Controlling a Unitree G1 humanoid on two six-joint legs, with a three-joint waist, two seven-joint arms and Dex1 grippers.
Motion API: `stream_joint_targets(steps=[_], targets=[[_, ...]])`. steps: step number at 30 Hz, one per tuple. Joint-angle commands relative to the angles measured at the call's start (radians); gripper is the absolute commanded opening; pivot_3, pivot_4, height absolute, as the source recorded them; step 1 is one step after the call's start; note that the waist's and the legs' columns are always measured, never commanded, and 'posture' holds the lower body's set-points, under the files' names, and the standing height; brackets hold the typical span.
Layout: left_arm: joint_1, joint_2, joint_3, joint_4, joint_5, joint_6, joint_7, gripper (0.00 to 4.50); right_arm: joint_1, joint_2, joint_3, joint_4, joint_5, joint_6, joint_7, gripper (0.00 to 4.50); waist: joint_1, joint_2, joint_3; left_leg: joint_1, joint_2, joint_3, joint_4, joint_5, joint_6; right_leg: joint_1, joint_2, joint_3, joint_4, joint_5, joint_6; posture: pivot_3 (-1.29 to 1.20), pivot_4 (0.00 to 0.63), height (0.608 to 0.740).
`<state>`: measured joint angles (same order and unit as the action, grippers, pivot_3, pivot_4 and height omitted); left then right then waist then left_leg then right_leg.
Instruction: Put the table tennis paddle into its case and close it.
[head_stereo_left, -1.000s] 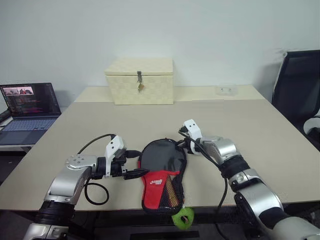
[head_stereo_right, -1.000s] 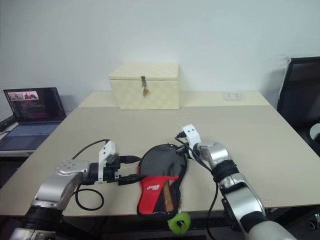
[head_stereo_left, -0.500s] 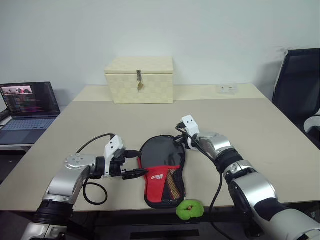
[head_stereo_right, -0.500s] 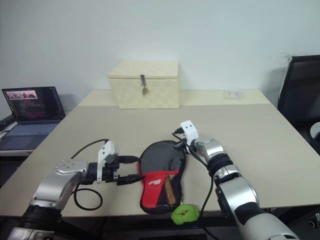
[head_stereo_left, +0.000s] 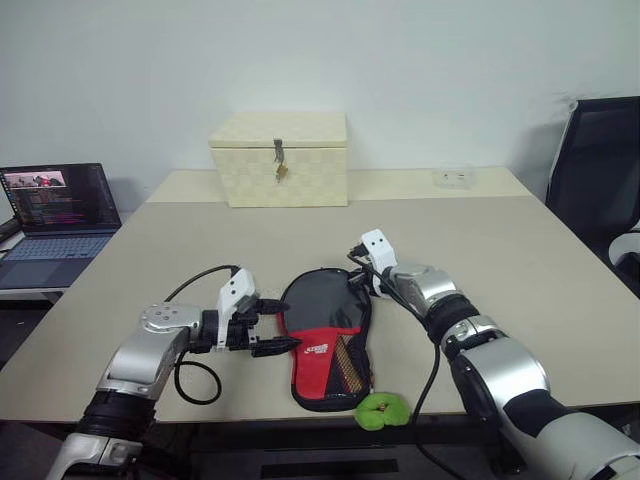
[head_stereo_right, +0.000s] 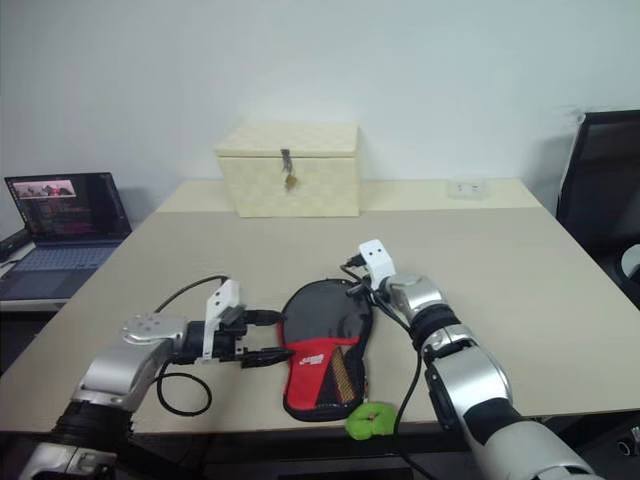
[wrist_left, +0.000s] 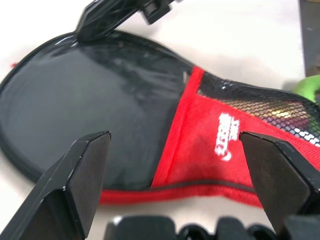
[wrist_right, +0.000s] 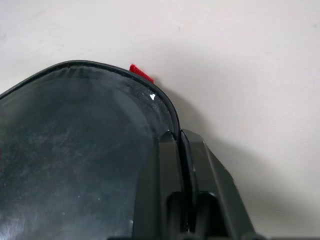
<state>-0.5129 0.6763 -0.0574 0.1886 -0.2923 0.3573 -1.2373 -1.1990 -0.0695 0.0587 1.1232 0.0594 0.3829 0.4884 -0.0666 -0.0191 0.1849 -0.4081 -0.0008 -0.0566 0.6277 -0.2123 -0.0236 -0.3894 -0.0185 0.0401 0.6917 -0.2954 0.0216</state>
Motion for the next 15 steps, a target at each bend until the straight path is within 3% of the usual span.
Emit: stream_joint_targets(steps=[1, 7, 10, 15], targets=[[-0.052, -0.010, -0.019, 0.044, 0.017, -0.053, -0.022, 4.50, -0.047, 0.012, -0.033, -0.010, 0.012, -0.027, -0.013, 1.35, 0.000, 0.000, 0.000, 0.000, 0.000, 0.000, 0.000, 0.000, 0.000, 0.000, 0.000, 0.000, 0.000, 0.000, 0.000, 0.00, 0.150, 0.740], [-0.129, -0.050, -0.072, 0.157, 0.055, -0.139, -0.059, 4.50, -0.052, -0.003, -0.106, -0.141, 0.066, -0.018, -0.031, 3.46, 0.004, 0.000, 0.000, -0.001, -0.001, 0.000, 0.000, 0.000, 0.000, 0.000, 0.000, 0.000, 0.000, 0.000, 0.000, 0.00, 0.150, 0.740], [-0.207, -0.102, -0.115, 0.291, 0.108, -0.239, -0.072, 4.50, 0.090, -0.053, -0.074, -0.516, 0.105, 0.170, 0.027, 4.49, 0.009, 0.000, 0.000, -0.001, 0.000, 0.000, 0.000, 0.000, 0.000, -0.001, 0.000, 0.000, 0.000, 0.000, 0.000, 0.00, 0.150, 0.740], [-0.355, -0.199, -0.158, 0.553, 0.183, -0.404, -0.101, 4.50, 0.404, -0.208, 0.001, -1.122, 0.178, 0.501, 0.099, 4.49, 0.038, 0.000, 0.000, -0.009, -0.004, -0.004, 0.002, 0.000, 0.000, -0.002, 0.000, -0.003, -0.003, -0.001, 0.002, 0.00, 0.150, 0.740]])
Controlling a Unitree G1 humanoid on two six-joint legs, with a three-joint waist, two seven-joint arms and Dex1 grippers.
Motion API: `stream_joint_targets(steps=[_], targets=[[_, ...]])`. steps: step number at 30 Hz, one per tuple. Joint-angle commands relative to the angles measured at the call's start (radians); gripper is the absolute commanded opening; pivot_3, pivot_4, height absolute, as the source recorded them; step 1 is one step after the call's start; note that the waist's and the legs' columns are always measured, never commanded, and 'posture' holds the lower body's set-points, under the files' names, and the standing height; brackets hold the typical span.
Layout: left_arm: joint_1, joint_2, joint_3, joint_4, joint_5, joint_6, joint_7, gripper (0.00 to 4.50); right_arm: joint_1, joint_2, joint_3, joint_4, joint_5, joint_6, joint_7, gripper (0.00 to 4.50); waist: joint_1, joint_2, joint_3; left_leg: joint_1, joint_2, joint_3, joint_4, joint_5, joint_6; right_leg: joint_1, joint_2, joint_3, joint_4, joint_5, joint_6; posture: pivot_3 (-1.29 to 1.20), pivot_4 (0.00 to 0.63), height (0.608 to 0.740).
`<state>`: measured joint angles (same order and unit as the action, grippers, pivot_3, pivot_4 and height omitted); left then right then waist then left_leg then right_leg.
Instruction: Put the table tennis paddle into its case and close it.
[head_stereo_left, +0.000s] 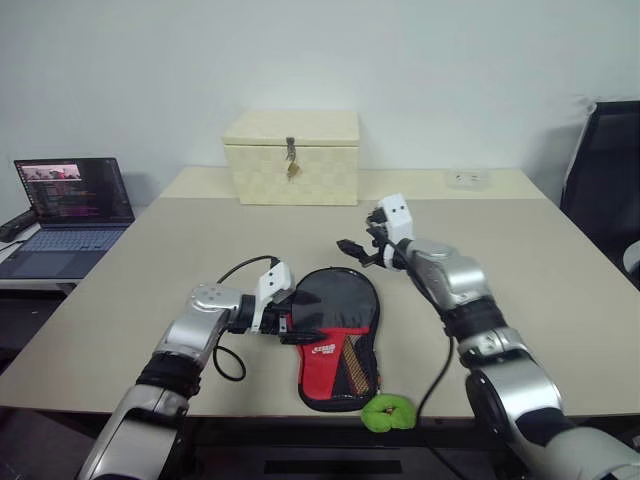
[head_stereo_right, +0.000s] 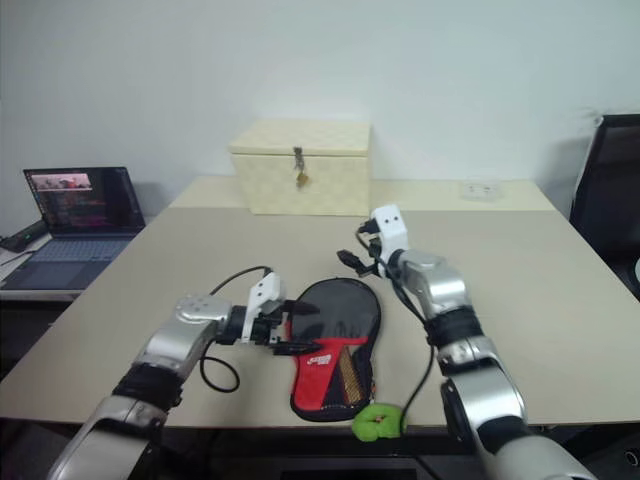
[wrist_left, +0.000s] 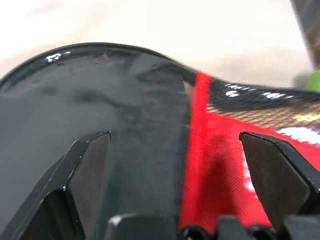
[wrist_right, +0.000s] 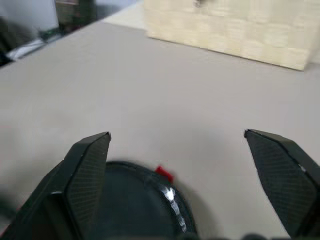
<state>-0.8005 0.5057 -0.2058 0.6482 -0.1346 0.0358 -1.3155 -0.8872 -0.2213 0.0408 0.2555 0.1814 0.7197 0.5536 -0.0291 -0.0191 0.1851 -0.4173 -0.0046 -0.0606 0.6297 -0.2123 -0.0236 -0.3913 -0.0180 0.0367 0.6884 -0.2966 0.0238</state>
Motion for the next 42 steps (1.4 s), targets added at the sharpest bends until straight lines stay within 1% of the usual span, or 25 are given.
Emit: stream_joint_targets(steps=[1, 4, 7, 10, 12, 14, 17, 18, 20, 24, 26, 28, 34, 35, 36, 38, 40, 42], targets=[[-0.093, -0.045, -0.016, 0.145, 0.039, -0.112, -0.030, 4.50, 0.144, -0.087, 0.016, -0.351, 0.082, 0.222, 0.044, 4.49, 0.001, 0.000, 0.000, -0.001, -0.001, 0.000, 0.000, 0.000, 0.000, -0.001, -0.001, 0.000, 0.000, -0.001, 0.001, 0.00, 0.150, 0.740], [-0.154, -0.087, -0.024, 0.287, 0.080, -0.185, -0.039, 4.50, 0.264, -0.184, -0.006, -0.582, 0.169, 0.362, 0.082, 4.49, -0.002, 0.000, 0.000, -0.003, -0.003, 0.001, 0.001, 0.000, 0.000, -0.004, -0.002, 0.001, 0.001, 0.000, 0.003, 0.00, 0.150, 0.740], [-0.195, -0.122, -0.029, 0.394, 0.116, -0.239, -0.038, 4.50, 0.368, -0.282, -0.067, -0.768, 0.300, 0.462, 0.157, 4.49, -0.010, -0.001, 0.001, -0.004, -0.002, 0.002, 0.000, 0.000, 0.000, -0.005, -0.002, 0.001, 0.001, 0.000, 0.004, 0.00, 0.150, 0.740], [-0.215, -0.148, -0.031, 0.469, 0.148, -0.276, -0.030, 4.50, 0.465, -0.388, -0.123, -0.911, 0.427, 0.509, 0.245, 4.49, -0.008, -0.001, 0.001, -0.003, -0.002, 0.002, 0.000, 0.000, 0.000, -0.004, 0.000, 0.000, 0.000, 0.000, 0.004, 0.00, 0.150, 0.740], [-0.222, -0.157, -0.028, 0.502, 0.159, -0.290, -0.026, 4.50, 0.514, -0.446, -0.131, -0.973, 0.476, 0.507, 0.275, 4.49, -0.009, -0.001, 0.001, -0.002, -0.002, 0.003, 0.000, 0.000, 0.001, -0.003, 0.000, 0.000, 0.000, 0.000, 0.004, 0.00, 0.150, 0.740], [-0.226, -0.163, -0.026, 0.522, 0.167, -0.301, -0.024, 4.50, 0.553, -0.505, -0.104, -1.018, 0.485, 0.480, 0.293, 4.49, -0.009, -0.001, 0.001, 0.001, -0.002, 0.003, 0.001, 0.000, 0.001, 0.001, 0.000, 0.000, -0.001, -0.001, 0.005, 0.00, 0.150, 0.740], [-0.223, -0.167, -0.025, 0.539, 0.177, -0.311, -0.028, 4.50, 0.626, -0.614, 0.039, -1.067, 0.402, 0.370, 0.307, 4.49, -0.008, -0.002, 0.000, 0.002, -0.002, 0.003, 0.001, 0.000, 0.001, 0.003, 0.000, 0.000, -0.004, -0.002, 0.011, 0.00, 0.150, 0.740], [-0.222, -0.167, -0.024, 0.541, 0.177, -0.313, -0.028, 4.50, 0.639, -0.623, 0.084, -1.052, 0.366, 0.335, 0.291, 4.49, -0.009, -0.003, 0.000, 0.002, -0.002, 0.003, 0.001, 0.000, 0.000, 0.004, 0.000, -0.001, -0.006, -0.002, 0.011, 0.00, 0.150, 0.740], [-0.220, -0.166, -0.022, 0.543, 0.177, -0.314, -0.031, 4.50, 0.642, -0.606, 0.139, -0.998, 0.320, 0.283, 0.259, 4.49, -0.009, -0.003, 0.000, 0.002, -0.002, 0.004, 0.001, 0.000, 0.000, 0.004, 0.000, 0.000, -0.007, -0.002, 0.012, 0.00, 0.150, 0.740], [-0.208, -0.162, -0.014, 0.537, 0.179, -0.318, -0.039, 4.50, 0.625, -0.545, 0.198, -0.890, 0.261, 0.237, 0.204, 4.49, -0.009, -0.004, -0.001, 0.002, -0.002, 0.004, 0.002, 0.000, 0.000, 0.004, 0.000, 0.001, -0.006, -0.001, 0.012, 0.00, 0.150, 0.740], [-0.199, -0.159, -0.010, 0.531, 0.178, -0.318, -0.044, 4.50, 0.617, -0.529, 0.215, -0.850, 0.240, 0.214, 0.196, 4.49, -0.008, -0.004, -0.001, 0.002, -0.002, 0.004, 0.002, 0.000, 0.000, 0.004, 0.000, 0.001, -0.006, 0.001, 0.008, 0.00, 0.150, 0.740], [-0.192, -0.154, -0.007, 0.525, 0.177, -0.318, -0.047, 4.50, 0.616, -0.532, 0.228, -0.837, 0.230, 0.195, 0.207, 4.49, -0.008, -0.004, -0.001, 0.002, -0.002, 0.003, 0.002, 0.000, 0.000, 0.004, 0.000, 0.001, -0.006, 0.001, 0.008, 0.00, 0.150, 0.740], [-0.177, -0.139, 0.008, 0.506, 0.176, -0.310, -0.050, 4.50, 0.640, -0.589, 0.293, -0.828, 0.177, 0.137, 0.257, 4.49, -0.008, -0.004, -0.001, 0.002, -0.002, 0.003, 0.001, 0.000, 0.000, 0.004, 0.000, 0.001, -0.006, 0.002, 0.008, 0.00, 0.150, 0.740], [-0.175, -0.137, 0.008, 0.504, 0.177, -0.309, -0.051, 4.50, 0.639, -0.592, 0.299, -0.824, 0.166, 0.126, 0.259, 4.12, -0.008, -0.004, -0.001, 0.002, -0.002, 0.003, 0.002, 0.000, 0.000, 0.004, 0.000, 0.001, -0.006, 0.001, 0.008, 0.00, 0.150, 0.740], [-0.174, -0.136, 0.009, 0.502, 0.177, -0.308, -0.050, 4.50, 0.636, -0.593, 0.304, -0.818, 0.154, 0.115, 0.260, 3.89, -0.008, -0.004, -0.001, 0.002, -0.002, 0.003, 0.002, 0.000, 0.000, 0.004, 0.000, 0.001, -0.006, 0.001, 0.008, 0.00, 0.150, 0.740], [-0.172, -0.135, 0.011, 0.499, 0.178, -0.307, -0.050, 4.50, 0.633, -0.593, 0.310, -0.810, 0.140, 0.099, 0.263, 3.29, -0.009, -0.004, -0.001, 0.002, -0.002, 0.003, 0.002, 0.000, 0.000, 0.004, 0.000, 0.001, -0.006, 0.001, 0.008, 0.00, 0.150, 0.740], [-0.170, -0.134, 0.012, 0.497, 0.179, -0.306, -0.050, 4.50, 0.625, -0.595, 0.320, -0.802, 0.114, 0.076, 0.264, 2.52, -0.008, -0.004, -0.001, 0.002, -0.002, 0.003, 0.002, 0.000, 0.000, 0.004, 0.000, 0.001, -0.006, 0.002, 0.008, 0.00, 0.150, 0.740], [-0.168, -0.133, 0.009, 0.494, 0.181, -0.306, -0.052, 4.50, 0.608, -0.594, 0.312, -0.794, 0.109, 0.070, 0.270, 1.91, -0.009, -0.004, -0.001, 0.002, -0.002, 0.003, 0.002, 0.000, 0.000, 0.004, 0.000, 0.001, -0.006, 0.002, 0.008, 0.00, 0.150, 0.740]])
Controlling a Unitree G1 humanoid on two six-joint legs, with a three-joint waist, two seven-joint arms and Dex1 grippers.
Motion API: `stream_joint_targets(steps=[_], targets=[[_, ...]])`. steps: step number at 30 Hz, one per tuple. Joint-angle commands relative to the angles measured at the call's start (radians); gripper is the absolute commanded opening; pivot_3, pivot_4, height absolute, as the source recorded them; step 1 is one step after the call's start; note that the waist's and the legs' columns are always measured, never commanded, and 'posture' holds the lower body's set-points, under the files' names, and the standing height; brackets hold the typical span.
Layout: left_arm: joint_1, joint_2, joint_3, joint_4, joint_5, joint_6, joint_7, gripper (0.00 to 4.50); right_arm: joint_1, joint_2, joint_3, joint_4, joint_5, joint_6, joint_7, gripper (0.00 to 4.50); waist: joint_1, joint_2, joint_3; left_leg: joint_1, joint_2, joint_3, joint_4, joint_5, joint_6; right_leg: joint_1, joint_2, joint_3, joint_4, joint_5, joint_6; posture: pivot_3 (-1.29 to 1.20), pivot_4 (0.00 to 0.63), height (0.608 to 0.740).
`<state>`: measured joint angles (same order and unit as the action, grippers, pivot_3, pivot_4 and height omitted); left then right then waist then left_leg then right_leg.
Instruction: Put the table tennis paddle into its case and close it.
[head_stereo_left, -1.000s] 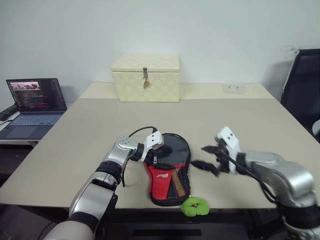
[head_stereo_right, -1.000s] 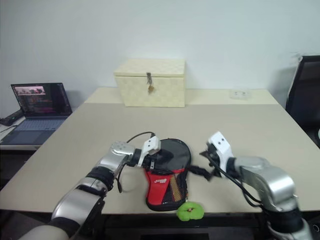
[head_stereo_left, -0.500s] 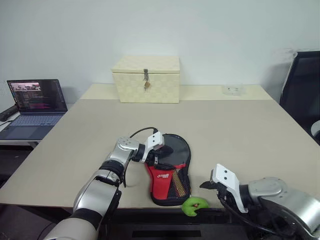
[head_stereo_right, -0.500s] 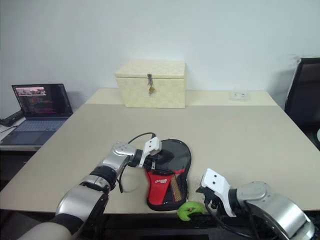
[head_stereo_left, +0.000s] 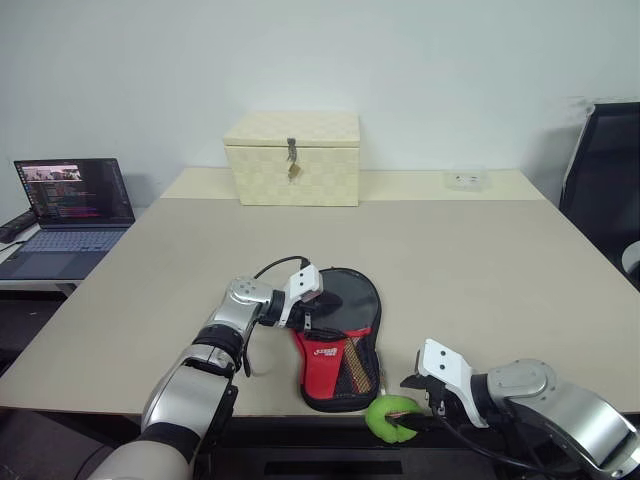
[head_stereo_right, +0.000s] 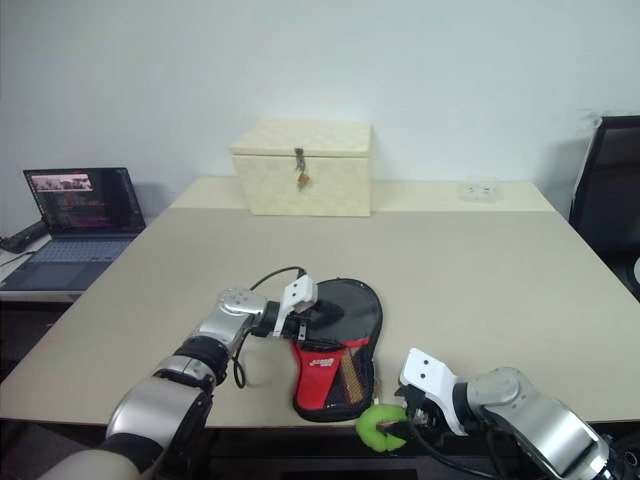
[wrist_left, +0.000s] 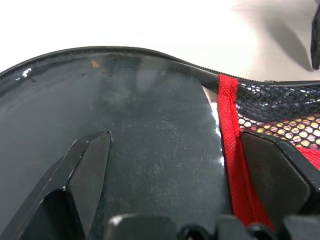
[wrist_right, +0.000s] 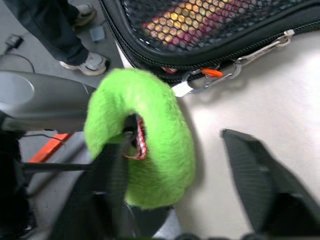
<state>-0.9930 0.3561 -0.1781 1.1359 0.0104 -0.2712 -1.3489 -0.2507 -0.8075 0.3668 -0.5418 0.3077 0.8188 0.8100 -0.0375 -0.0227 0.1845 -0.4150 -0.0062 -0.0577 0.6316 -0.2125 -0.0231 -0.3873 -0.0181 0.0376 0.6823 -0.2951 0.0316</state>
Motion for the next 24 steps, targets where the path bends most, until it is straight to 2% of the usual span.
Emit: stream_joint_targets(steps=[1, 6, 17, 24], targets=[[0.026, 0.017, -0.020, 0.006, 0.037, 0.001, -0.020, 4.50, -0.037, -0.007, -0.024, 0.006, -0.013, -0.027, 0.019, 1.58, 0.000, 0.000, 0.000, 0.000, 0.000, 0.000, 0.000, 0.000, 0.000, 0.000, 0.000, 0.000, 0.000, 0.000, 0.000, 0.00, 0.150, 0.740], [0.043, 0.021, -0.029, -0.004, 0.040, -0.006, -0.044, 4.50, -0.081, -0.053, -0.061, 0.022, -0.008, -0.044, 0.084, 0.02, 0.001, 0.000, 0.000, 0.000, 0.000, 0.000, 0.001, 0.000, 0.000, 0.000, 0.000, 0.000, 0.000, 0.000, 0.000, 0.00, 0.150, 0.740], [0.066, 0.024, -0.048, -0.024, 0.055, -0.013, -0.077, 4.50, -0.158, -0.162, -0.075, 0.109, -0.031, -0.144, 0.239, 0.02, 0.003, 0.000, 0.000, 0.000, 0.000, 0.000, 0.001, 0.000, 0.000, 0.001, 0.000, 0.000, 0.000, 0.000, 0.000, 0.00, 0.150, 0.740], [0.076, 0.011, -0.058, -0.021, 0.067, 0.001, -0.053, 4.50, -0.147, -0.210, -0.084, 0.026, 0.017, -0.131, 0.334, 0.02, 0.003, 0.001, -0.001, 0.000, 0.000, 0.000, 0.001, 0.000, 0.000, 0.001, -0.001, 0.000, 0.000, 0.000, 0.000, 0.00, 0.150, 0.740]])
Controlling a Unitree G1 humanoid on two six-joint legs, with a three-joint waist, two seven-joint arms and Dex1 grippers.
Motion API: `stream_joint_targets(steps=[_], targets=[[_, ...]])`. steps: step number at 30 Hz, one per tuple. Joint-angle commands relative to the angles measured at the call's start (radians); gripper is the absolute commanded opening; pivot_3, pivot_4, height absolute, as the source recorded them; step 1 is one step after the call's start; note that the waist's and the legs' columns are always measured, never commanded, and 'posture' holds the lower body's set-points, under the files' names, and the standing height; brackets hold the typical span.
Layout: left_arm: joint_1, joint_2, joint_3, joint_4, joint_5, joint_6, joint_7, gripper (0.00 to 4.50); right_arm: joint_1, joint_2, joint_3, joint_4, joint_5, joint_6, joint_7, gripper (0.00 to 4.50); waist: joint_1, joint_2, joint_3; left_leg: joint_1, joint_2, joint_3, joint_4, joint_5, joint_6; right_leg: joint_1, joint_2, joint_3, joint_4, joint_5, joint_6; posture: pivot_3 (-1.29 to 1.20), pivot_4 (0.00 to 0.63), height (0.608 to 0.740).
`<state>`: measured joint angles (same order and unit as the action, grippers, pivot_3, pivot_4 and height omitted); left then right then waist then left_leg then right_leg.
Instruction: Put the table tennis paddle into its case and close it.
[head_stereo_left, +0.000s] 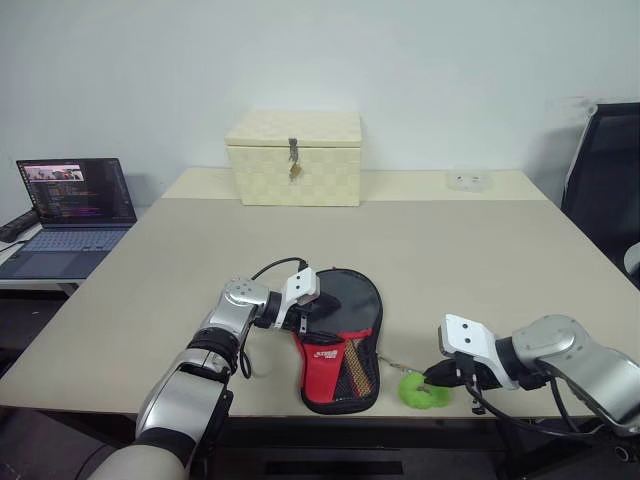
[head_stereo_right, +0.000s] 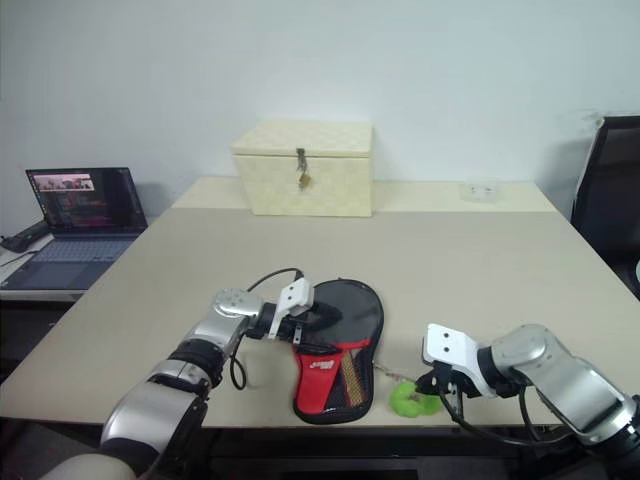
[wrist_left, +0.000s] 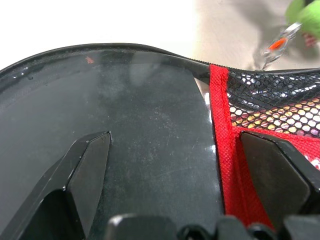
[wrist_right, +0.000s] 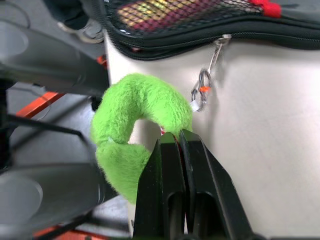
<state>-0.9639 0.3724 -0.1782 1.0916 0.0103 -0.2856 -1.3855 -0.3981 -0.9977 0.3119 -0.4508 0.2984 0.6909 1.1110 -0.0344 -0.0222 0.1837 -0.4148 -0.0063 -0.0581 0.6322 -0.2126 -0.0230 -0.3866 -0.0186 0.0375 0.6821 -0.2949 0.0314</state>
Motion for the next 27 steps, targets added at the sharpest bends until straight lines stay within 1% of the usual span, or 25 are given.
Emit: stream_joint_targets(steps=[1, 9, 14, 20, 22, 24, 27], targets=[[0.048, -0.007, -0.059, 0.025, 0.069, 0.017, -0.011, 4.50, 0.008, -0.024, -0.029, -0.082, 0.032, 0.002, 0.041, 0.02, 0.001, 0.000, 0.000, 0.000, 0.000, 0.000, 0.000, 0.000, 0.000, 0.000, 0.000, 0.000, 0.000, 0.000, 0.000, 0.00, 0.150, 0.740], [0.051, -0.021, -0.064, 0.033, 0.076, 0.032, 0.011, 4.50, 0.064, -0.021, -0.028, -0.229, 0.092, 0.076, 0.043, 0.02, 0.003, 0.000, -0.003, 0.001, 0.000, -0.002, 0.001, 0.000, 0.000, 0.002, 0.000, -0.001, 0.000, 0.000, 0.000, 0.00, 0.150, 0.740], [0.044, -0.032, -0.065, 0.044, 0.082, 0.031, 0.024, 4.50, 0.096, -0.027, -0.039, -0.304, 0.127, 0.120, 0.031, 0.02, 0.005, 0.000, -0.003, 0.004, -0.001, -0.004, 0.003, 0.000, 0.000, 0.008, -0.001, -0.003, -0.001, 0.000, 0.001, 0.00, 0.150, 0.740], [0.034, -0.038, -0.064, 0.058, 0.086, 0.027, 0.030, 4.50, 0.052, 0.003, -0.103, -0.265, 0.187, 0.177, -0.002, 0.02, 0.005, -0.001, -0.003, 0.012, -0.001, -0.004, 0.003, 0.000, 0.000, 0.015, -0.001, -0.003, -0.002, -0.003, 0.006, 0.00, 0.150, 0.740], [0.032, -0.038, -0.063, 0.061, 0.087, 0.024, 0.031, 4.50, 0.026, 0.025, -0.124, -0.229, 0.189, 0.200, -0.043, 0.02, 0.005, -0.001, -0.003, 0.013, -0.001, -0.004, 0.002, 0.000, 0.000, 0.016, -0.001, -0.002, -0.002, -0.003, 0.006, 0.00, 0.150, 0.740], [0.033, -0.041, -0.061, 0.061, 0.087, 0.023, 0.031, 4.50, 0.011, 0.041, -0.130, -0.175, 0.173, 0.203, -0.071, 0.40, 0.005, -0.001, -0.003, 0.013, -0.001, -0.004, 0.002, 0.000, 0.000, 0.017, -0.001, -0.002, -0.002, -0.003, 0.006, 0.00, 0.150, 0.740], [0.032, -0.043, -0.059, 0.060, 0.086, 0.023, 0.031, 4.50, 0.005, 0.045, -0.088, -0.099, 0.104, 0.161, -0.106, 1.21, 0.007, -0.001, -0.003, 0.013, -0.001, -0.004, 0.002, 0.000, 0.000, 0.017, -0.002, -0.002, -0.002, -0.003, 0.006, 0.00, 0.150, 0.740]])
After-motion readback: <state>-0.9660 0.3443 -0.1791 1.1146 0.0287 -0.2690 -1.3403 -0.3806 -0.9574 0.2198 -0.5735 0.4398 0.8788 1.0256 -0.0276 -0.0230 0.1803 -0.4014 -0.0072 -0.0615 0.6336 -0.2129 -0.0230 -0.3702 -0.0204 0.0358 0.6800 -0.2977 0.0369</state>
